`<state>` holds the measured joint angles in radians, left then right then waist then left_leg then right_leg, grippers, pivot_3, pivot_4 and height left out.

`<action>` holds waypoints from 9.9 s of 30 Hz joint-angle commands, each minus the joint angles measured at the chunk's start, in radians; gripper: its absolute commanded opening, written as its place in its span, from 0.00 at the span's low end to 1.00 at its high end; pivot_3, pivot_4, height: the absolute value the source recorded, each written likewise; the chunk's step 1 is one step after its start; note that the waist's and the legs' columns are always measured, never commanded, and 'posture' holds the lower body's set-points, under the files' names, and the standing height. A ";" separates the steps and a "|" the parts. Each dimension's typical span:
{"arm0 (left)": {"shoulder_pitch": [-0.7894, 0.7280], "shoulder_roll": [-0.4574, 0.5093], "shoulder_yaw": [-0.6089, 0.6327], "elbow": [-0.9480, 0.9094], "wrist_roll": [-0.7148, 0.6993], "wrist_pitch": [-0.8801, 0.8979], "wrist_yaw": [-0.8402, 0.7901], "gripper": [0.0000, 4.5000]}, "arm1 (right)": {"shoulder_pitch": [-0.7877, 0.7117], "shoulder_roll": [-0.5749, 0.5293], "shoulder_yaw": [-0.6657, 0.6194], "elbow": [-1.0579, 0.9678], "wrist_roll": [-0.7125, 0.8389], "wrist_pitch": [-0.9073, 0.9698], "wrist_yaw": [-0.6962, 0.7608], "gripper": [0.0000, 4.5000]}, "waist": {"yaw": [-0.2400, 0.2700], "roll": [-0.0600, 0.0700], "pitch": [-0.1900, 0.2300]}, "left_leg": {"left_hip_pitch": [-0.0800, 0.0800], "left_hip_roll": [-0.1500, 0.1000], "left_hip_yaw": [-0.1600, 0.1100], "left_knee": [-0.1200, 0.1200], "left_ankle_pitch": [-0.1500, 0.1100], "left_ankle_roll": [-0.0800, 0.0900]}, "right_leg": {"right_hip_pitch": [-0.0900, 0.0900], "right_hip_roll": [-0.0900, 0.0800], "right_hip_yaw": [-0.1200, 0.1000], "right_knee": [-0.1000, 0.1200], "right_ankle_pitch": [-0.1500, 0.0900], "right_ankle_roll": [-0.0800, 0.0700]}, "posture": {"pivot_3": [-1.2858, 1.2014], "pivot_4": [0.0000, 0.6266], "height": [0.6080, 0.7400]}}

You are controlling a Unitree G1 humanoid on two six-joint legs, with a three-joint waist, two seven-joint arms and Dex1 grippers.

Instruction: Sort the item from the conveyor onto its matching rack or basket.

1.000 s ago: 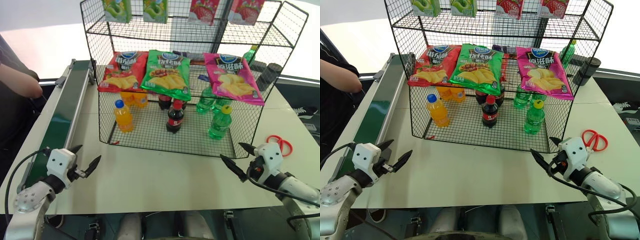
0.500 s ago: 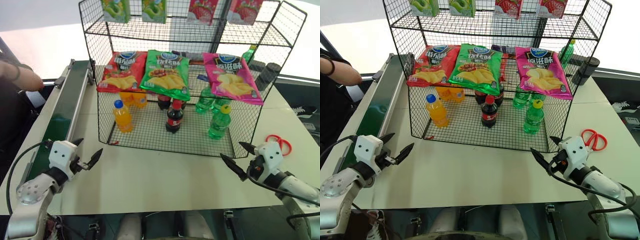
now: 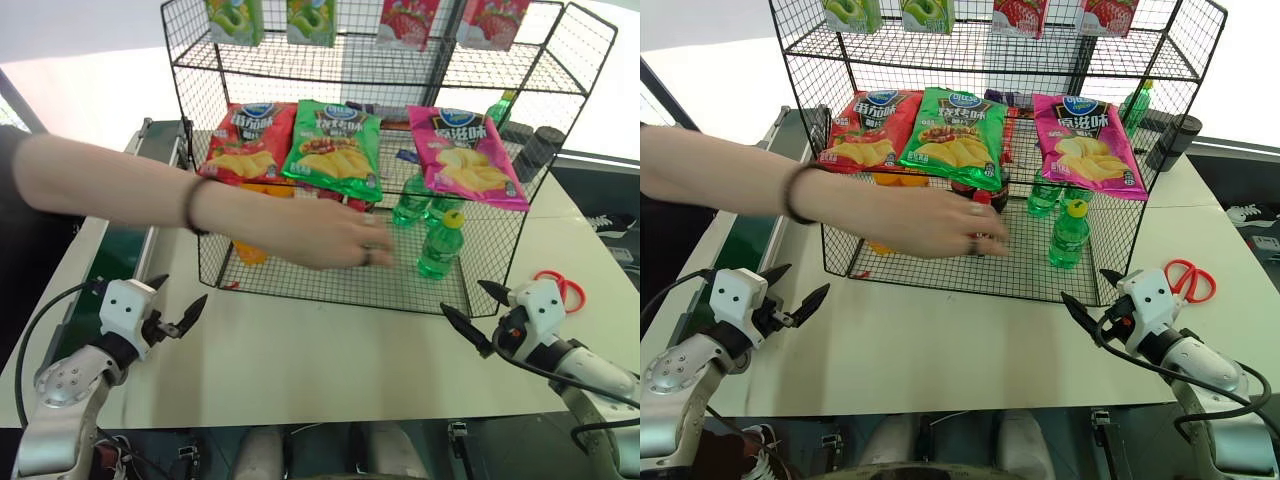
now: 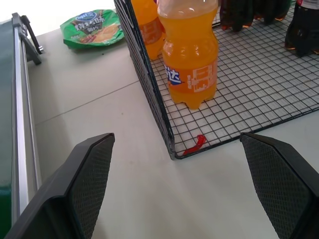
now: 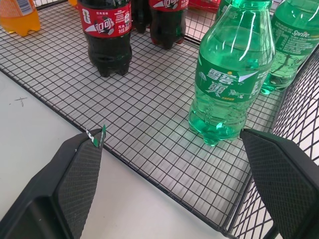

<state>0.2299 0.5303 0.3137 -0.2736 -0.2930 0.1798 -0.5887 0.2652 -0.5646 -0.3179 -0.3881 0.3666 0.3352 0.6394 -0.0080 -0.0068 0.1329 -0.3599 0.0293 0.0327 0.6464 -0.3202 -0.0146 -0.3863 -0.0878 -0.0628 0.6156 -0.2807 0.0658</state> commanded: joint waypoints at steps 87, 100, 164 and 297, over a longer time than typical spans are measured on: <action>-0.215 -0.113 0.229 0.272 -0.020 -0.100 0.380 0.95 | -0.362 0.115 0.518 -0.177 0.004 0.072 0.029 1.00 | 0.017 -0.006 -0.002 | 0.002 0.001 0.000 0.002 0.000 0.000 | 0.002 0.003 -0.001 0.002 0.002 0.004 | 0.52 0.24 1.00; -0.183 -0.134 0.211 0.204 -0.020 -0.069 0.396 0.95 | -0.381 0.132 0.545 -0.151 0.008 0.076 0.065 1.00 | 0.015 -0.006 -0.002 | 0.002 0.001 0.000 0.001 0.000 0.000 | 0.001 0.001 0.000 0.002 0.002 0.003 | 0.52 0.24 1.00; -0.221 -0.160 0.228 0.315 -0.037 -0.179 0.427 0.95 | -0.405 0.138 0.547 -0.154 0.008 0.072 0.093 1.00 | 0.012 -0.006 -0.002 | 0.000 0.001 0.000 0.000 0.000 0.000 | -0.002 0.000 0.000 0.001 0.000 0.000 | 0.52 0.24 1.00; -0.263 -0.116 -0.384 0.002 -0.098 -0.083 -0.252 1.00 | -0.438 0.332 0.108 0.458 -0.113 -0.306 -0.386 0.99 | 0.014 0.001 0.001 | -0.007 0.002 -0.001 0.007 0.003 -0.003 | -0.005 0.011 0.000 0.003 0.008 0.008 | 0.52 0.24 1.00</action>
<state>-0.0337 0.4192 -0.0660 -0.2626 -0.3954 0.1192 -0.8423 -0.1843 -0.2169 -0.2159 0.1478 0.2724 0.0382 0.2527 0.0062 -0.0063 0.1338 -0.3673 0.0308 0.0314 0.6529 -0.3172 -0.0180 -0.3910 -0.0774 -0.0628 0.6188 -0.2724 0.0742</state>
